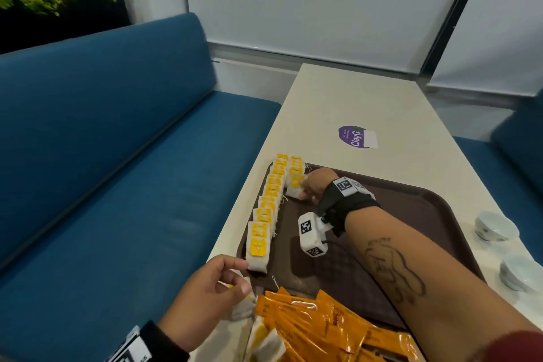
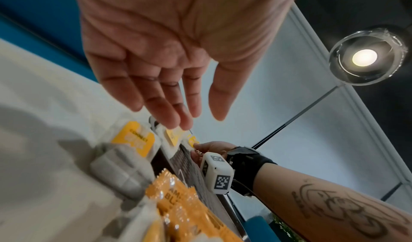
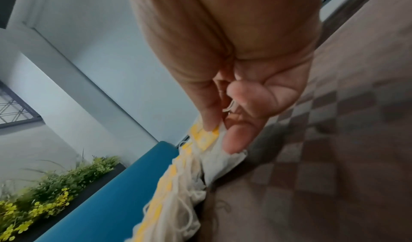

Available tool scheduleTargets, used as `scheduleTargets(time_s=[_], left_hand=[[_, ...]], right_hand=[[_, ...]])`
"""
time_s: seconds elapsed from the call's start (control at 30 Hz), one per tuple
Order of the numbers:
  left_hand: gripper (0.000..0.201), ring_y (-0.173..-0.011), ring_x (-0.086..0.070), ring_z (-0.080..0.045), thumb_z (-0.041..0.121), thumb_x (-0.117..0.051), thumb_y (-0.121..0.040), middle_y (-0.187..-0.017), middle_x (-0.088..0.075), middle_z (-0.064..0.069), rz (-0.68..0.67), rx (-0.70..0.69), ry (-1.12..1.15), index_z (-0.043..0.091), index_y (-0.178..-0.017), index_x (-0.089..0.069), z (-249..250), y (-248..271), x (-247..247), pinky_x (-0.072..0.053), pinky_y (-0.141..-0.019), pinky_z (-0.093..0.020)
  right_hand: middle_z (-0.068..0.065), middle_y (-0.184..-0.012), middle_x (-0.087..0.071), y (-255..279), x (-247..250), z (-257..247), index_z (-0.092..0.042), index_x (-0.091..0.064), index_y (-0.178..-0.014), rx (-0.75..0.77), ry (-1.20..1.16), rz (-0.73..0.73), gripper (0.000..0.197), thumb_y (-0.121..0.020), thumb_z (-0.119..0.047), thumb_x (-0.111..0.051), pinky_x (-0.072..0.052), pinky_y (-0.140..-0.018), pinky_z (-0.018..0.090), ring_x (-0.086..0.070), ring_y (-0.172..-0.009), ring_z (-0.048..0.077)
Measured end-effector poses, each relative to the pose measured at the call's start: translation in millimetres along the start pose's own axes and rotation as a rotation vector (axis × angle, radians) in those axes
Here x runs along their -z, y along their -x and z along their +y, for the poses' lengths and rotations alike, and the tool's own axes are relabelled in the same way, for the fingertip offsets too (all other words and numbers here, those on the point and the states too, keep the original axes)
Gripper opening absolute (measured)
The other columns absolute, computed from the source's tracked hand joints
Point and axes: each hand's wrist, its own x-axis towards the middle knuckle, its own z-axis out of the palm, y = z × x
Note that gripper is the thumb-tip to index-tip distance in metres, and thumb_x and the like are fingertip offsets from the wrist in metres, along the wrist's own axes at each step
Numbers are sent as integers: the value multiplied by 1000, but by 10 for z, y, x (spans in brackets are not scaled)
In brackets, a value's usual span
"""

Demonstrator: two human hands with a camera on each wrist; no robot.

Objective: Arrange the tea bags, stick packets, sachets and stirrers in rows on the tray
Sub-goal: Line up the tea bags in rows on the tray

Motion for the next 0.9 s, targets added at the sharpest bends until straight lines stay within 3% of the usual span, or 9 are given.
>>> scheduleTargets(time_s=[0.07,0.13,0.2,0.27,0.37,0.5,0.63,0.77,0.9], left_hand=[[21,-70,-55,-17,10,-69,-80,-74,-63,1,22,6,8,20,-98,-63,-16,-19,39,-48,-72,-31],[21,-69,-54,-16,7,-67,-83,-73,-63,2,28,10,-2,20,-98,-62,-28,-33,50,-48,-73,-30],[21,-64,-54,-9,4,-64,-84,-74,-62,1,26,11,-7,20,-98,-61,-35,-37,41,-46,-65,-19],[20,-57,-52,-2,5,-63,-85,-74,-62,2,32,7,-8,19,-99,-61,-28,-23,39,-42,-57,-12],[21,-61,-52,-5,6,-64,-84,-76,-62,2,51,1,-18,21,-98,-60,-22,20,78,-43,-61,-16],[23,-50,-46,0,5,-66,-83,-78,-60,2,73,-30,-66,20,-98,-58,-23,118,127,-39,-55,-13],[22,-46,-45,2,5,-65,-84,-82,-60,0,90,-52,-103,20,-97,-58,-36,291,154,-37,-49,-7],[27,-60,-50,-6,10,-71,-79,-89,-60,1,60,-8,-180,25,-97,-57,-114,517,193,-40,-51,-11],[43,-76,-53,-11,20,-80,-71,-98,-57,6,-35,10,-319,36,-98,-51,-155,736,172,-45,-67,-18]], right_hand=[[12,-130,-55,-68,-48,-35,-8,-44,-135,90,183,19,41,-96,-22,-48,-48,-79,21,-56,-116,26],[7,-128,-56,-114,-79,5,-14,-42,-135,224,447,-50,40,-97,-28,-45,-44,-80,26,-55,-107,24],[5,-114,-63,-146,-61,-71,-11,-51,-126,156,219,-20,32,-96,-22,-50,-45,-65,21,-56,-83,18],[6,-94,-62,-58,-15,-82,-13,-60,-93,105,84,30,4,-91,-15,-58,-49,-54,18,-57,-65,13],[1,-73,-56,102,116,-89,-17,-52,-72,171,73,78,20,-88,-13,-63,-42,-45,18,-51,-56,9],[4,-73,-58,826,223,-27,-11,-58,-91,353,83,-26,13,-84,-13,-69,-33,-42,18,-51,-54,8],[-4,-75,-62,1635,96,316,-18,-63,-83,553,280,-125,13,-80,-10,-73,-48,-55,16,-57,-64,6],[-6,-84,-64,2087,-174,772,-32,-62,-80,548,464,-166,28,-78,-4,-69,-56,-73,29,-61,-78,9],[-11,-98,-50,2290,-332,962,-36,-63,-106,609,815,-255,37,-81,-9,-59,-44,-64,20,-51,-86,8]])
